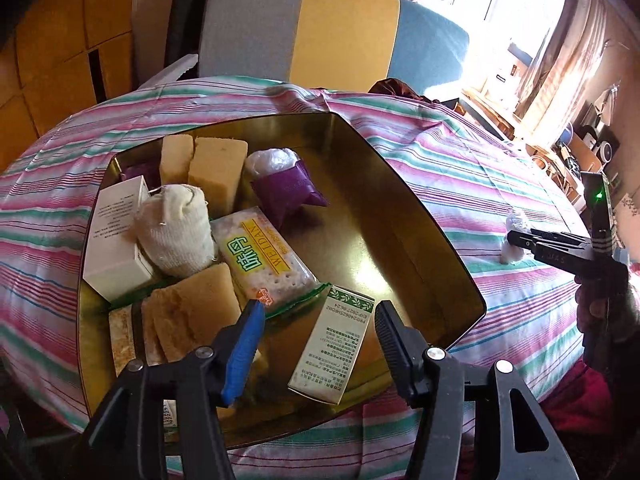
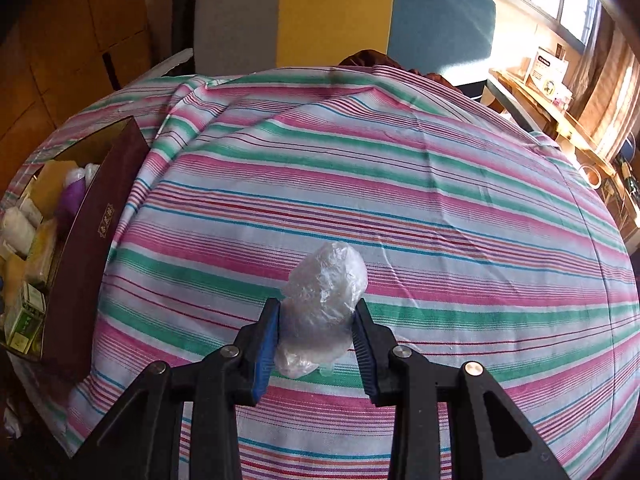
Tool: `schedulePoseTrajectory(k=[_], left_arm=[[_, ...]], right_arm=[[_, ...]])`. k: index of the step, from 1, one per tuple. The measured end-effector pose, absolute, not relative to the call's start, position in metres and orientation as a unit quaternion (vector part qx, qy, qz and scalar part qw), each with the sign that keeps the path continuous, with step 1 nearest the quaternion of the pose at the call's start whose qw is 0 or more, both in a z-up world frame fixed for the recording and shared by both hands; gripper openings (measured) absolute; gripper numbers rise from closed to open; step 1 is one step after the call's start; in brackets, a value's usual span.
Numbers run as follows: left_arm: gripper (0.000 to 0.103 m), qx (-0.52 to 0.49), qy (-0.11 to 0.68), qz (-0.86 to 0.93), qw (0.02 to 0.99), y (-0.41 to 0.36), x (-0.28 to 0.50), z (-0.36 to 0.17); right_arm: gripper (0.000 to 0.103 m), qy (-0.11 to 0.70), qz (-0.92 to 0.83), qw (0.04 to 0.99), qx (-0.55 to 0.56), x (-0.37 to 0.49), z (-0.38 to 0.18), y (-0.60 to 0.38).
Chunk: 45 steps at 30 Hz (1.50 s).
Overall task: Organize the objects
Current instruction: 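Carry the wrapped ball into the gold tray with the right tool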
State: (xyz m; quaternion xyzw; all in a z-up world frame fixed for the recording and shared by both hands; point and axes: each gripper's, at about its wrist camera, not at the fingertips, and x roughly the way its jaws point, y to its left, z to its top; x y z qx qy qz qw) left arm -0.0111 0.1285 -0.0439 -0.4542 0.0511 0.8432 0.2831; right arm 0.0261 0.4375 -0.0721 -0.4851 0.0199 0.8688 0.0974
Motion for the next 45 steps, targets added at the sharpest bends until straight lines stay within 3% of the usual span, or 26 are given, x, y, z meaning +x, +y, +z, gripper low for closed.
schedulePoseTrajectory(k=[13,23,45], left_arm=[[0.063,-0.427,0.036,0.862,0.270,0.109,-0.013,-0.029],[0.063,-0.409,0.003,0.877,0.251,0.075,-0.014,-0.020],[0.064,-0.382,0.008,0.908,0.172,0.039,-0.013,-0.009]], right_arm=[[0.035,0.034,0.884,0.014,-0.467,0.022,-0.038,0.370],[0.035,-0.012,0.883,-0.099,-0.458,0.012,-0.019,0.266],[0.035,-0.083,0.848,-0.078,-0.518,-0.006,-0.066,0.224]])
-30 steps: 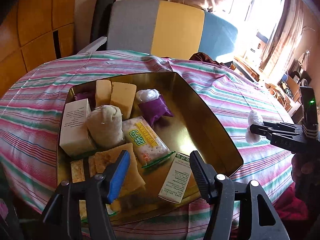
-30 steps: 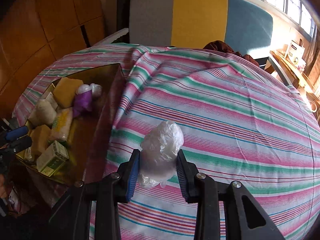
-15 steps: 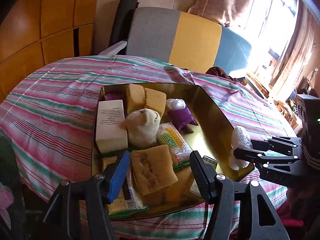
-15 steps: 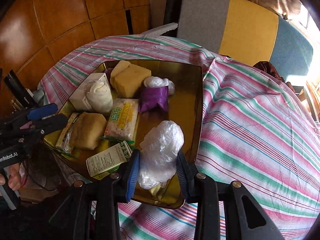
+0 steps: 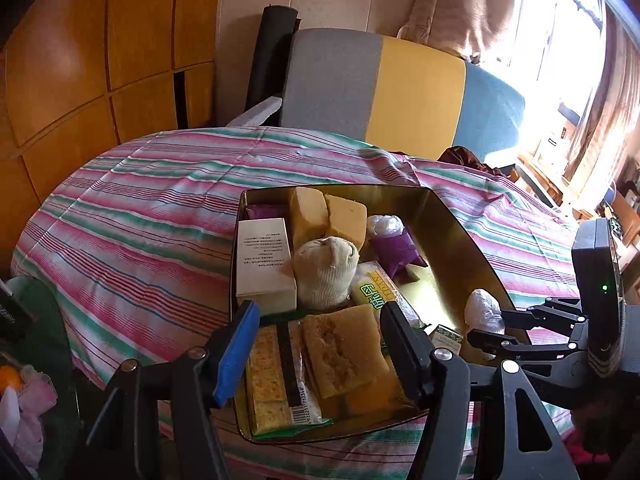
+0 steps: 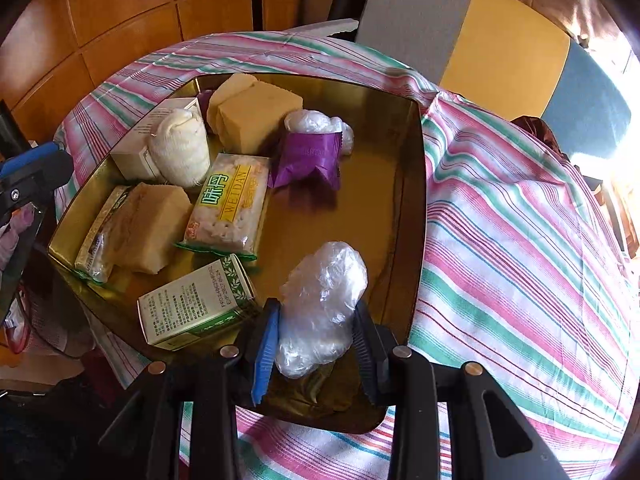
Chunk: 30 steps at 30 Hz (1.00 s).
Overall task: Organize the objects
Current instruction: 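Carry the wrapped ball into the gold tray with the right tool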
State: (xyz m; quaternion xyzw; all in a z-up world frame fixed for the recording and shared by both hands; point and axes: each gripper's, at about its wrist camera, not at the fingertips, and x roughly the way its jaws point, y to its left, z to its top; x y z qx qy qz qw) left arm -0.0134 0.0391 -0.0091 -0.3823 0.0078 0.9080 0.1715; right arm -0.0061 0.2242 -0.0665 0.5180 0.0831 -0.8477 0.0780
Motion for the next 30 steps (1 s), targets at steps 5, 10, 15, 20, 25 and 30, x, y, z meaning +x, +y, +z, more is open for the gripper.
schedulePoseTrajectory(k=[5,10,15,20,25,30], left_arm=[[0.064,-0.387,0.007,0.907,0.165,0.038,-0.015,-0.012],[0.065,-0.391,0.008,0.906,0.163,0.038,-0.016,-0.015],[0.072,-0.392,0.008,0.907,0.156,0.036,-0.016,-0.017],[0.076,-0.394,0.005,0.907,0.147,0.032,-0.017,-0.018],[0.082,-0.391,0.003,0.910,0.139,0.031,-0.016,-0.016],[0.086,-0.390,0.005,0.911,0.134,0.033,-0.013,-0.015]], right_arm=[[0.035,0.099,-0.840,0.070,0.528,-0.011,-0.073,0.220],[0.035,0.101,-0.835,0.067,0.537,-0.017,-0.077,0.219],[0.035,0.105,-0.831,0.061,0.543,-0.023,-0.079,0.220],[0.036,0.094,-0.832,0.056,0.543,-0.024,-0.079,0.223],[0.038,0.069,-0.841,0.052,0.534,-0.022,-0.076,0.227],[0.041,0.040,-0.852,0.050,0.520,-0.016,-0.069,0.233]])
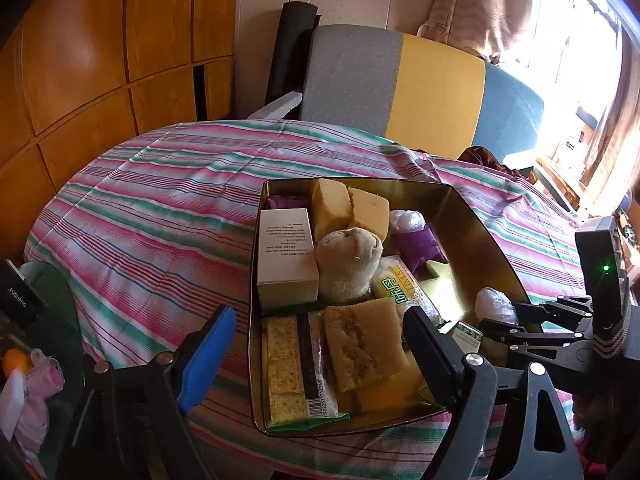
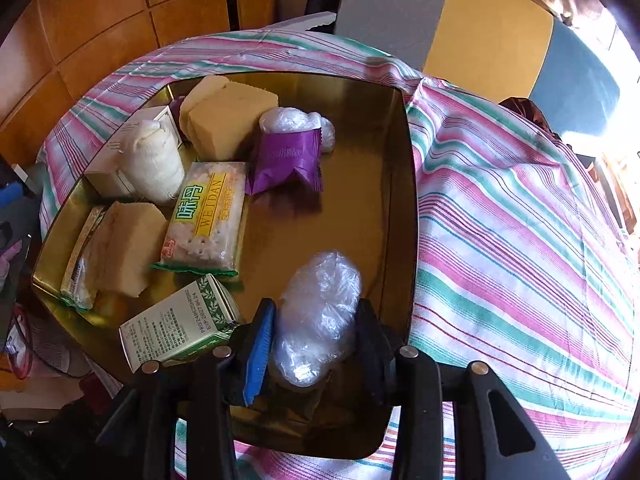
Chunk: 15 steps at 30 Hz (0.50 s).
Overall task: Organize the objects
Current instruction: 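Carry the wrapped ball into the gold tray with the right tool, then open the right tool and withdraw both tools from the tray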
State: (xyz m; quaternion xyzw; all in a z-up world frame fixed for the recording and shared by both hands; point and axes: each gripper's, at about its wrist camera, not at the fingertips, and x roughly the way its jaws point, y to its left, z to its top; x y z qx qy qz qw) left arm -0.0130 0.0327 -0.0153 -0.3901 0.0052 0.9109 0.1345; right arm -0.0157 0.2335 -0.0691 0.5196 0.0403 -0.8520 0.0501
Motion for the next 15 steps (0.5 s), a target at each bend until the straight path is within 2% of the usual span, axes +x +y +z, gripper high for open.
schedulePoseTrajectory(k=[11,15], left_arm=[[0.103,-0.383,0.003,0.916,0.117,0.034,-0.006,-0.009],[0.103,-0.377,0.007,0.922,0.091,0.032,-0.004,-0.003]], right_arm=[[0.048,0.021,-0.872,0.028,0.489,-0.009,-0.054,0.236],[0.056,0.011,-0.886,0.010,0.463,0.001,-0.045,0.233]])
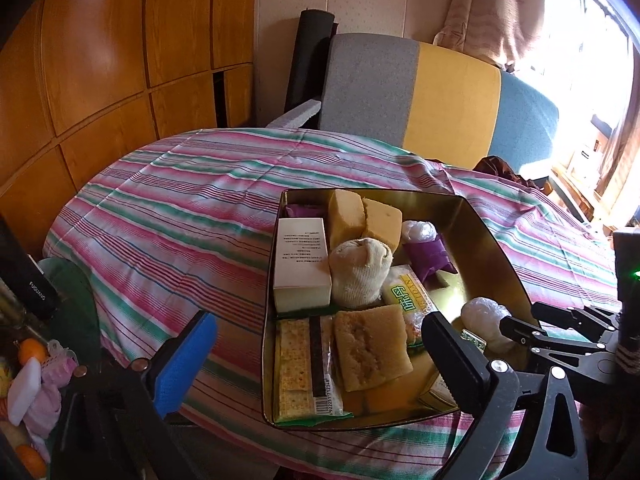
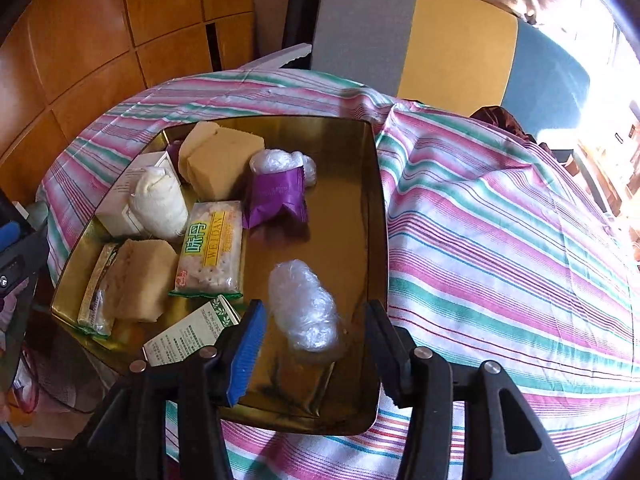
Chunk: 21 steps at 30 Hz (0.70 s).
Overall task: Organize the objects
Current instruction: 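Open the right tool and withdraw both tools from the tray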
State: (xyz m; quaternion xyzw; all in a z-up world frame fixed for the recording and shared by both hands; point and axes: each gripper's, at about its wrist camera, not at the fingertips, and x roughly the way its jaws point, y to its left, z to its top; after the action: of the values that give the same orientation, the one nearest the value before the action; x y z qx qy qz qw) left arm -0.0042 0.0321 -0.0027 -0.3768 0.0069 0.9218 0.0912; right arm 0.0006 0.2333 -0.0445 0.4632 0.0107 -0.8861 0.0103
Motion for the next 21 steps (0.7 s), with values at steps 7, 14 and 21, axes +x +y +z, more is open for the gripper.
schedulePoseTrajectory(k=[7,14,21], left_arm=[[0.103,-0.371,0.002,0.927,0.064,0.027,0.001,0.003],[0.103,-0.355,0.007,0.934,0.045,0.031,0.013,0.007],[0.103,-0.342,0.011,0.939,0.043,0.035,0.017,0.011]], right_arm=[[0.056,0.009,-0.905,-0.019,0.425,0.014,-0.037,0.220],[0.057,-0.012,-0.919,-0.039,0.393,0.031,-0.024,0.216],[0.057,-0.018,-0.926,-0.037,0.375,0.034,-0.006,0.211]])
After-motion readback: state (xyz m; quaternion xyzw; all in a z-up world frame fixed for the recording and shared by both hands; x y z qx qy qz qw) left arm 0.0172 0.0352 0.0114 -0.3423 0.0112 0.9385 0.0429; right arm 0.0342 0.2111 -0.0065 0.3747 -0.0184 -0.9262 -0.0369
